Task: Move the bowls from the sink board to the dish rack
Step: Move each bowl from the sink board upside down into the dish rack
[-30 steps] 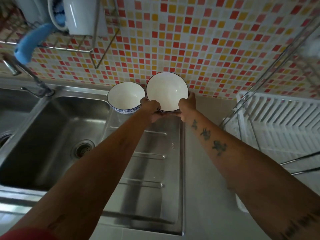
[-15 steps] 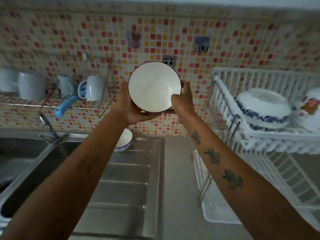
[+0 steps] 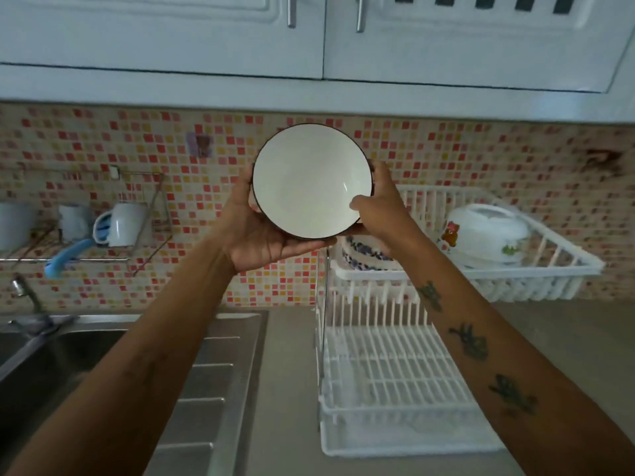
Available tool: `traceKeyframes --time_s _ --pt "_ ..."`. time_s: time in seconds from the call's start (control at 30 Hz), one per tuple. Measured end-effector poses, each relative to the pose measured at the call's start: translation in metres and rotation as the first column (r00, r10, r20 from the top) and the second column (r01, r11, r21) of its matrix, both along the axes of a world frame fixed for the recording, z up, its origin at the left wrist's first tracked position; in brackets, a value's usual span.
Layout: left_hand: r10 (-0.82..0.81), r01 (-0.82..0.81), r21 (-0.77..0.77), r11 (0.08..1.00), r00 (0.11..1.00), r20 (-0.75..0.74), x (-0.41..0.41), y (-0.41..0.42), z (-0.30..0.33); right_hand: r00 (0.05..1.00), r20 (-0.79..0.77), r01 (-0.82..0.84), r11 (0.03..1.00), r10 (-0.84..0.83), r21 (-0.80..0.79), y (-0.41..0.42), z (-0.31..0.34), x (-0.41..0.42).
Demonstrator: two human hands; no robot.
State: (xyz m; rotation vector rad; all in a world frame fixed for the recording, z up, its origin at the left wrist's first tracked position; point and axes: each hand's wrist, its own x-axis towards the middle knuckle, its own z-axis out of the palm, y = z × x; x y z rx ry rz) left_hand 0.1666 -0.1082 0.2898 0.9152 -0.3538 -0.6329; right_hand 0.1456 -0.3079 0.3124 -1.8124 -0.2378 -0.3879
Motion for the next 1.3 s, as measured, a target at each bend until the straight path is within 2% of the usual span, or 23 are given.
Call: traceKeyframes --time_s 0.1,0.17,0.23,0.33,0.43,0.57,0.63,0.8,1.03,1.3 --pt "0.081 -0.085 0.079 0.993 0.995 0.061 -0.003 -0.029 0.011 0.997 -0.067 -0.033 0.999 0.034 0.011 -0.04 0.008 -0.003" --pt "0.213 -0.253 0.205 0.946 0.957 0.196 -0.009 -0.049 0.02 0.985 -0.16 -0.053 0.997 0.063 0.064 -0.065 0.013 -0.001" --pt "0.315 -0.435 0.273 0.858 0.866 0.388 -0.018 -0.073 0.029 0.97 -0.226 -0.064 0.989 0.093 0.134 -0.089 0.016 0.004" --pt "0.37 -0.655 0.298 0.695 0.68 0.633 -0.022 -0.105 0.034 0.956 -0.264 -0.07 0.973 0.129 0.219 -0.116 0.02 0.017" --pt "0.333 -0.816 0.261 0.515 0.472 0.816 -0.011 -0.129 0.028 0.947 -0.281 -0.106 0.978 0.154 0.178 -0.133 0.021 0.031" --pt "0.217 -0.911 0.216 0.353 0.304 0.928 -0.001 -0.158 0.017 0.954 -0.293 -0.057 0.998 0.066 0.04 -0.141 0.022 0.044" --pt "0.154 -0.938 0.211 0.275 0.259 0.953 0.004 -0.167 0.012 0.959 -0.284 0.005 1.0 -0.008 -0.01 -0.14 0.019 0.049" --pt "0.053 -0.953 0.222 0.205 0.237 0.97 0.015 -0.174 -0.001 0.953 -0.302 -0.025 0.999 0.011 -0.043 -0.139 0.007 0.065" --pt "-0.012 -0.942 0.266 0.203 0.27 0.963 0.016 -0.174 -0.017 0.897 -0.439 -0.101 0.991 0.053 -0.086 -0.141 -0.012 0.07" --pt "-0.079 -0.926 0.336 0.174 0.327 0.942 0.016 -0.173 -0.02 0.867 -0.495 -0.113 0.99 0.055 -0.089 -0.14 -0.02 0.074"
